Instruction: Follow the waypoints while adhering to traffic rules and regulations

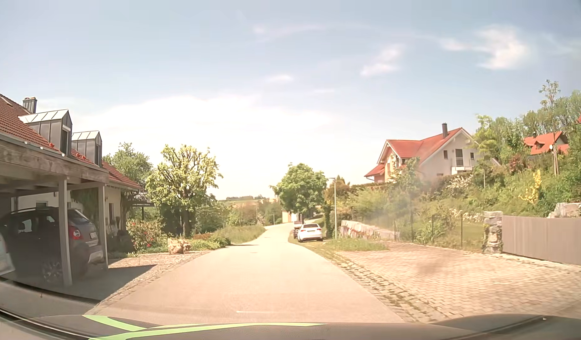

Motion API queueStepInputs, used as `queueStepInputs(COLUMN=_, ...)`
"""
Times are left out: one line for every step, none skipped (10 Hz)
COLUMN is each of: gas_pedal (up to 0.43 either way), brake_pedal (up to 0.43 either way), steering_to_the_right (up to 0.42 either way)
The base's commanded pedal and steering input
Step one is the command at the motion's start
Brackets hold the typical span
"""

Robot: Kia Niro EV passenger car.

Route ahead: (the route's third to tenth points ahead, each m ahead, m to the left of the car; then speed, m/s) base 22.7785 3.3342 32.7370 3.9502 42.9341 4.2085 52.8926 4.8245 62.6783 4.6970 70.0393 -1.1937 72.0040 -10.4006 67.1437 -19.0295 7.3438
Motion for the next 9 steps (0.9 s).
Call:
queueStepInputs(gas_pedal=0.138, brake_pedal=0.000, steering_to_the_right=-0.064)
queueStepInputs(gas_pedal=0.138, brake_pedal=0.000, steering_to_the_right=-0.056)
queueStepInputs(gas_pedal=0.138, brake_pedal=0.000, steering_to_the_right=-0.048)
queueStepInputs(gas_pedal=0.130, brake_pedal=0.000, steering_to_the_right=-0.040)
queueStepInputs(gas_pedal=0.098, brake_pedal=0.000, steering_to_the_right=-0.033)
queueStepInputs(gas_pedal=0.098, brake_pedal=0.000, steering_to_the_right=-0.026)
queueStepInputs(gas_pedal=0.098, brake_pedal=0.000, steering_to_the_right=-0.023)
queueStepInputs(gas_pedal=0.087, brake_pedal=0.000, steering_to_the_right=-0.023)
queueStepInputs(gas_pedal=0.067, brake_pedal=0.000, steering_to_the_right=-0.020)
